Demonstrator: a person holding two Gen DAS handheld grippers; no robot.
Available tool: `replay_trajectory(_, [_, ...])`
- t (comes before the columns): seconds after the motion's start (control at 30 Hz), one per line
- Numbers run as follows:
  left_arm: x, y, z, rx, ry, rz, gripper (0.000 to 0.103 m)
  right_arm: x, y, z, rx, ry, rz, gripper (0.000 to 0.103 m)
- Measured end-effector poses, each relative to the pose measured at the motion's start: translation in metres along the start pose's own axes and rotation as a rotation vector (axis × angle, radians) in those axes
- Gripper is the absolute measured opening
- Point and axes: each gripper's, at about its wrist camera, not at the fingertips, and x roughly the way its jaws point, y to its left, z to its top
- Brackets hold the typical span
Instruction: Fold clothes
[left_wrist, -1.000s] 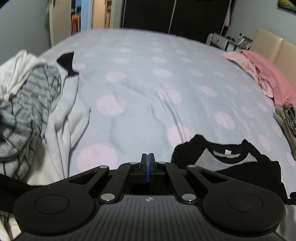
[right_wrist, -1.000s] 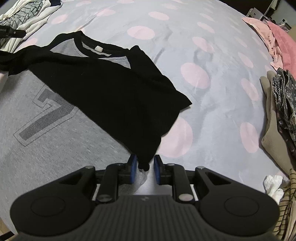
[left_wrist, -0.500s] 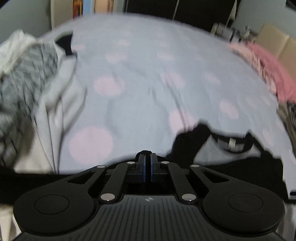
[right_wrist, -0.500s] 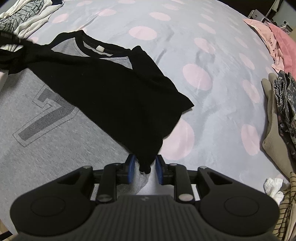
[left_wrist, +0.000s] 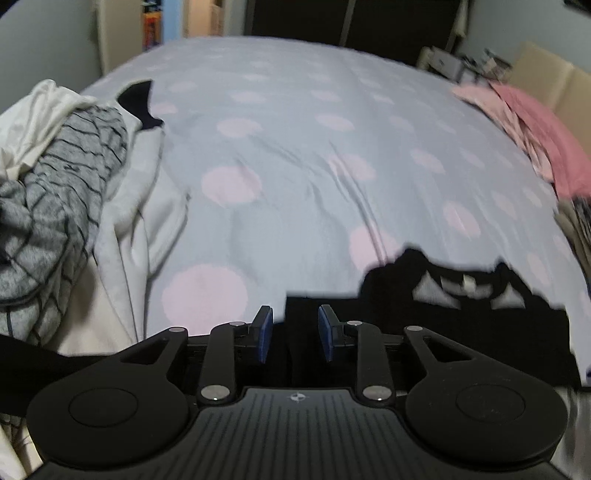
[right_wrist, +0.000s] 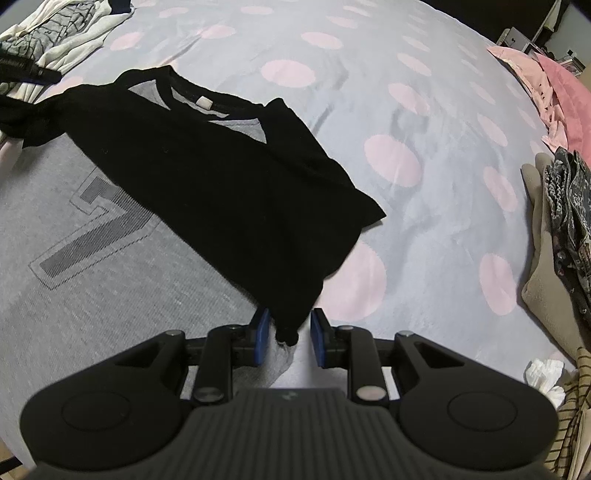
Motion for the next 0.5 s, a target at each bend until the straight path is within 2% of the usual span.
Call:
replay_trajectory(0.13, [0.003,-0.005,-0.016,0.095,0.044,-0.015,0.038,0.0,0.004,-0.005,-0.033,0.0,-0.001,0.027])
replay_trajectory(0.2, [0.007,-0.006,-0.02,0.113,0.056,-0.001,0.038,0.002,0.007,-0.007,-0.06,0.002,-0.004,0.028])
replay_trajectory(0.3, [0.016,-0.004,-0.023,0.079,0.066,0.008,0.038,0.007,0.014,-0.009,-0.099,0.006,-0.033,0.028])
replay_trajectory(0.43, [0.024,-0.008,-0.022,0.079,0.076,0.0,0.037,0.01,0.015,-0.001,-0.095,-0.018,-0.064,0.028])
replay_trajectory(0.5, [0.028,-0.01,-0.022,0.081,0.081,-0.004,0.028,0.013,0.019,0.002,-0.118,-0.018,-0.071,0.028])
